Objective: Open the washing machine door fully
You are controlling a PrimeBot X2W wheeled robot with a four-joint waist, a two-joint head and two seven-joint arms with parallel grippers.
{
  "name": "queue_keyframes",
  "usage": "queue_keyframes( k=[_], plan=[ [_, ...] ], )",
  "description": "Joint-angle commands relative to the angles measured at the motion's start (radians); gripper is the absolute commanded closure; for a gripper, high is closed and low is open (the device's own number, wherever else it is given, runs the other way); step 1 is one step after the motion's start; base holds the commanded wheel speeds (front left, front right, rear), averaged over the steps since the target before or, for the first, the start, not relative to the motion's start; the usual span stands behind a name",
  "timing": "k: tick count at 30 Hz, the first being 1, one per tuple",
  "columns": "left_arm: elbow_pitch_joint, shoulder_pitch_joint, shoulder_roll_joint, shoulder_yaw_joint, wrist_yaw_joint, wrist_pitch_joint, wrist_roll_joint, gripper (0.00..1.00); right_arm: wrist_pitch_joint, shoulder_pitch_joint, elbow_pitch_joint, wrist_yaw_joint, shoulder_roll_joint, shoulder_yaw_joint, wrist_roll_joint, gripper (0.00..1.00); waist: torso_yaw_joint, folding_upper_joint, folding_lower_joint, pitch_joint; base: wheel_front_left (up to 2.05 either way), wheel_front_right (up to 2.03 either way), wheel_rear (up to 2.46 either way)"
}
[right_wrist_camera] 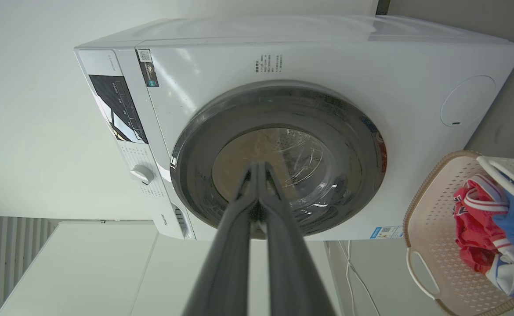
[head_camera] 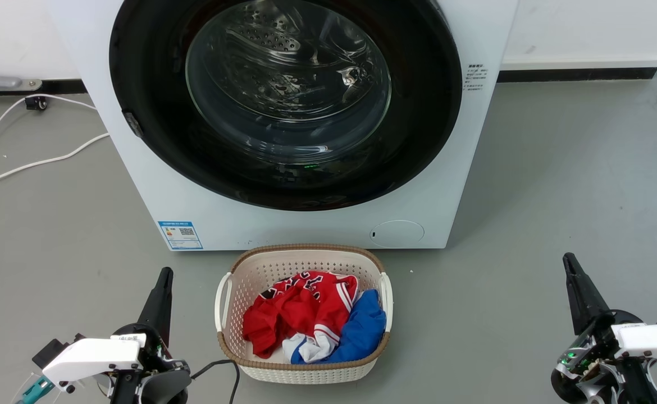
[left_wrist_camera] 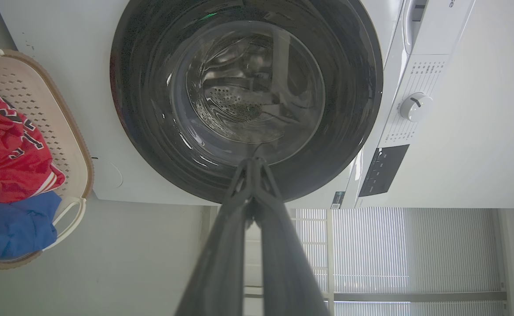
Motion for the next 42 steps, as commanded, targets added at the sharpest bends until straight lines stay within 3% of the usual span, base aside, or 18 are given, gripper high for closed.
queue_keyframes(
  k=[1, 40, 41, 42],
  plan=[
    [0.001, -0.008, -0.001, 0.003, -0.003, 0.003, 0.005, 1.0, 0.002, -0.012, 0.001, 0.0, 0.003, -0.001, -0.008, 1.0, 0.0, 0.0, 0.0, 0.0, 0.0, 0.0, 0.0],
    [0.001, -0.009, -0.004, 0.008, -0.003, 0.005, 0.009, 1.0, 0.006, -0.012, 0.001, 0.0, 0.007, -0.006, -0.01, 1.0, 0.0, 0.0, 0.0, 0.0, 0.0, 0.0, 0.0],
    [0.003, 0.001, -0.003, 0.003, 0.0, 0.004, 0.001, 0.0, 0.004, 0.001, 0.002, 0.0, 0.003, -0.004, -0.006, 0.0, 0.0, 0.0, 0.0, 0.0, 0.0, 0.0, 0.0],
    [0.006, 0.003, -0.003, 0.002, 0.0, 0.002, 0.001, 0.0, 0.002, 0.004, 0.006, 0.0, 0.003, -0.003, -0.006, 0.0, 0.0, 0.0, 0.0, 0.0, 0.0, 0.0, 0.0]
  ],
)
